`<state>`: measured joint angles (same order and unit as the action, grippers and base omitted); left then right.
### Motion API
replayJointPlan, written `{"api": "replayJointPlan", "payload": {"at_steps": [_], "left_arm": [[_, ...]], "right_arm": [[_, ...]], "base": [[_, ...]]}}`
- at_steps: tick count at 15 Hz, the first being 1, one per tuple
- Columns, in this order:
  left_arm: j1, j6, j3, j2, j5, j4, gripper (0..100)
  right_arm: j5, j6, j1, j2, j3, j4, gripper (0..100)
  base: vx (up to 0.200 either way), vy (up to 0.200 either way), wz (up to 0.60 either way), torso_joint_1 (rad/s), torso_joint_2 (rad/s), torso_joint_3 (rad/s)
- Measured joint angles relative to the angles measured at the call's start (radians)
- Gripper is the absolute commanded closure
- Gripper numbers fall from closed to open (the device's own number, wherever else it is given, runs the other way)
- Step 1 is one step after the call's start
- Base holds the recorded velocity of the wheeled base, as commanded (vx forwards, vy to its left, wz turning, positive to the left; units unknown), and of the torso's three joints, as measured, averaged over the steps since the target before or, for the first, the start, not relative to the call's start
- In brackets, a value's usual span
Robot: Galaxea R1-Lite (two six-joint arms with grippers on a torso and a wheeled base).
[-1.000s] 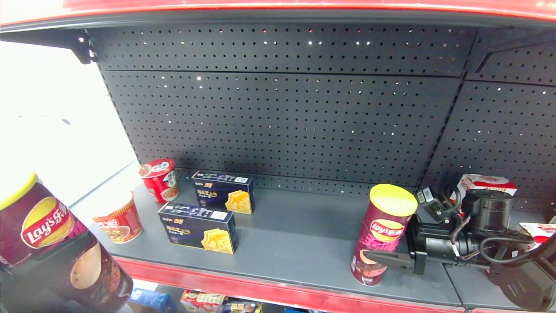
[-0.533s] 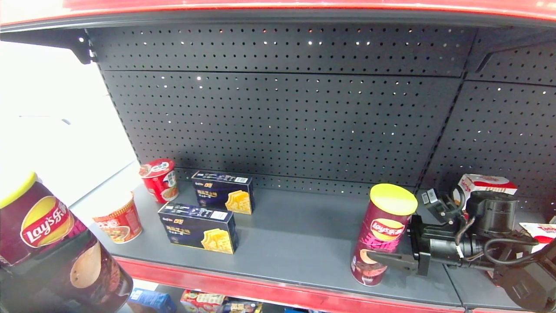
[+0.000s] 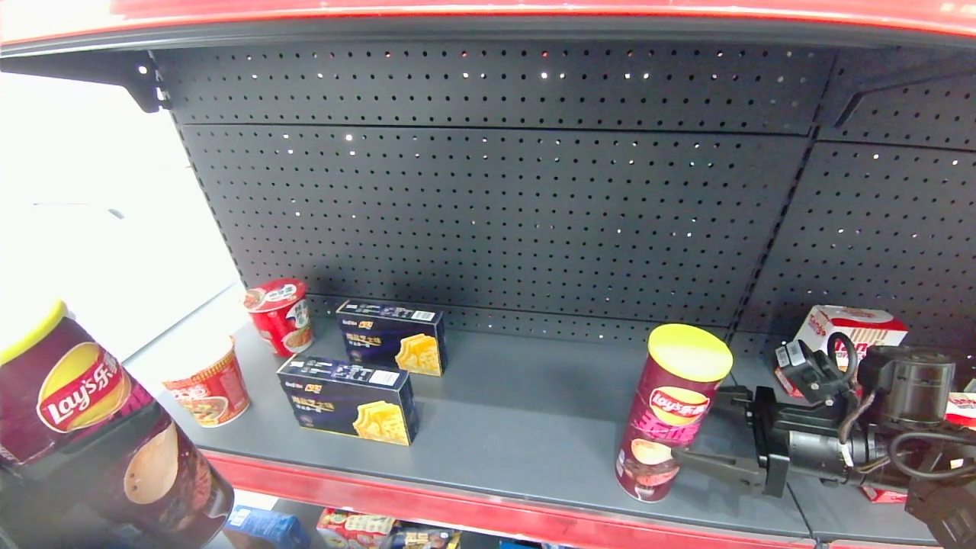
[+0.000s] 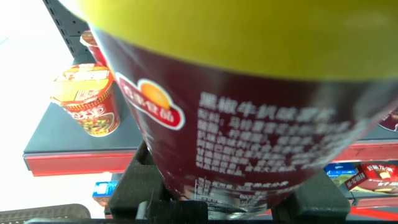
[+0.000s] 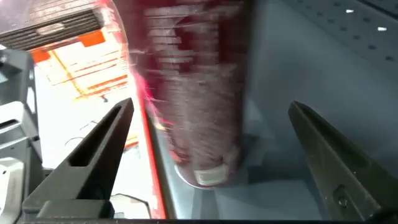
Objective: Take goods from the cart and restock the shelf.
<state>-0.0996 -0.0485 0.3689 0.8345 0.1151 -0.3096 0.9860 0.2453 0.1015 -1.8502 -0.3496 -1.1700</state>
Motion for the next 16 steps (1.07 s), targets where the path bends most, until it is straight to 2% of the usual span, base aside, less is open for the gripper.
{"api": "replayJointPlan", "payload": {"at_steps": [7,16], "left_arm": [[0.0,0.0,0.001,0.0,0.0,0.0,100],[0.001,0.0,-0.01,-0.002,0.0,0.0,100]], "right_arm": [[-0.001,0.0,-0.054,-0.01,-0.012,0.0,0],[0.003,0.0,-0.011,0.077,0.045,0.002,0]], "base": [[0.0,0.0,0.0,0.0,0.0,0.0],[0.0,0.0,0.0,0.0,0.0,0.0]]}}
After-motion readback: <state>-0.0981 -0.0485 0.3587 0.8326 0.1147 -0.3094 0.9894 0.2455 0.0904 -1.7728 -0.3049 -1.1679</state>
